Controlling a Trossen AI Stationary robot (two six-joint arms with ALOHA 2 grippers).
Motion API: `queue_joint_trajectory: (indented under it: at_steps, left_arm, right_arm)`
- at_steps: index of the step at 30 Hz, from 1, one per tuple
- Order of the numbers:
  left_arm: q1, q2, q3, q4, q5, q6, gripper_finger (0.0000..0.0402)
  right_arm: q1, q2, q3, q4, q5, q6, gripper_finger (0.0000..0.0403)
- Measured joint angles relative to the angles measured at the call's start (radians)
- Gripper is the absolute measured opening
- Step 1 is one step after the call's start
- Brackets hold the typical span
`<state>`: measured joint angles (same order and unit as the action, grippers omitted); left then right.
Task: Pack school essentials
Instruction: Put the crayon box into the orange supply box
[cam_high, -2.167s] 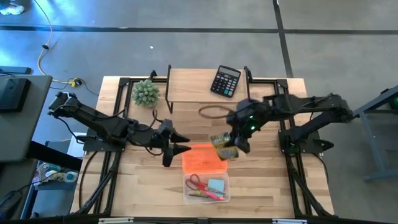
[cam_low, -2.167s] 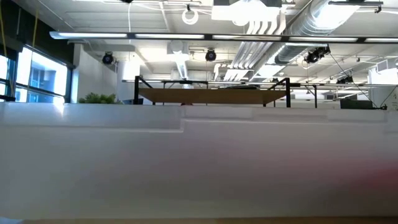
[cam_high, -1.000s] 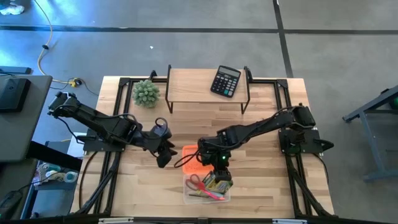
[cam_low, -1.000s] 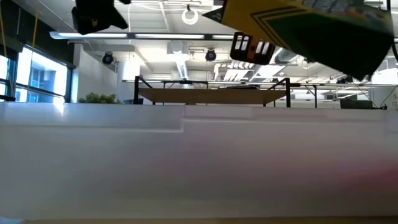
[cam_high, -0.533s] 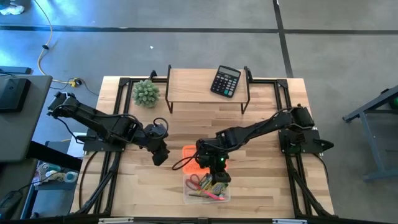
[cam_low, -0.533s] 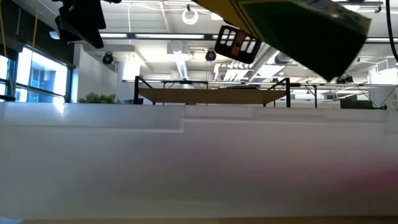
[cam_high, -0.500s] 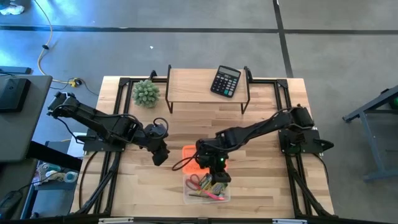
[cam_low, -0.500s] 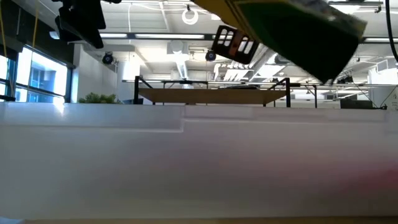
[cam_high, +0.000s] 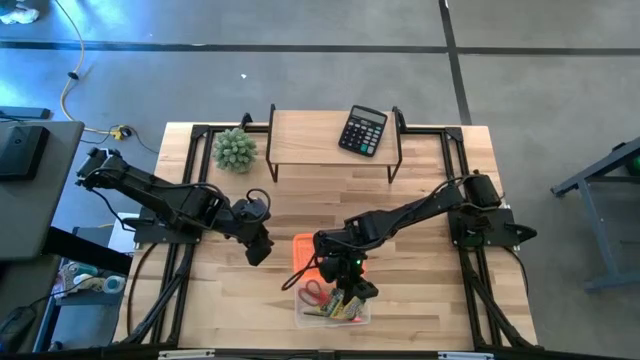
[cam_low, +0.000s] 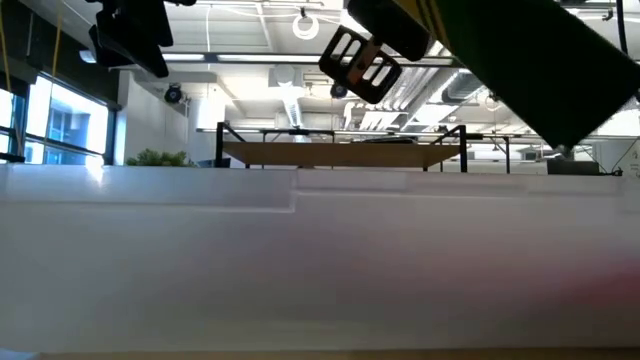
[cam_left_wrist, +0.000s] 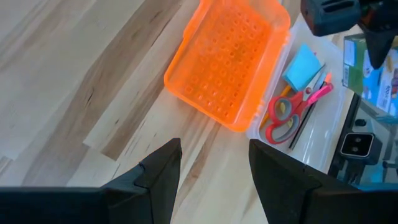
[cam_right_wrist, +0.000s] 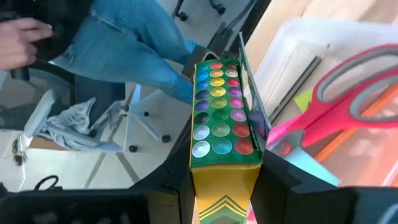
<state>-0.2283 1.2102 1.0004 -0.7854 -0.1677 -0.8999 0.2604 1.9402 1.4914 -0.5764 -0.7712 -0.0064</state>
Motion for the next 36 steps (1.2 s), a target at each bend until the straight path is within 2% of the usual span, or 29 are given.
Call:
queue_joint_trajectory:
  at_steps: [9, 14, 27, 36]
  left_arm:
    - [0.000, 0.000, 0.000, 0.005, 0.000, -0.015, 0.0179]
    - [0.000, 0.000, 0.000, 0.005, 0.000, -0.017, 0.0179]
    - [0.000, 0.000, 0.000, 0.005, 0.000, -0.014, 0.0179]
    - [0.000, 0.000, 0.000, 0.004, 0.000, -0.012, 0.0179]
  right_arm:
    - [0.009, 0.001, 0.000, -0.032, 0.004, -0.047, 0.0108]
    - [0.026, 0.001, 0.000, -0.033, 0.041, -0.054, 0.0111]
    - [0.036, 0.001, 0.000, -0.040, 0.103, -0.011, 0.0192]
    - [0.027, 0.001, 0.000, -0.039, 0.118, 0.006, 0.0197]
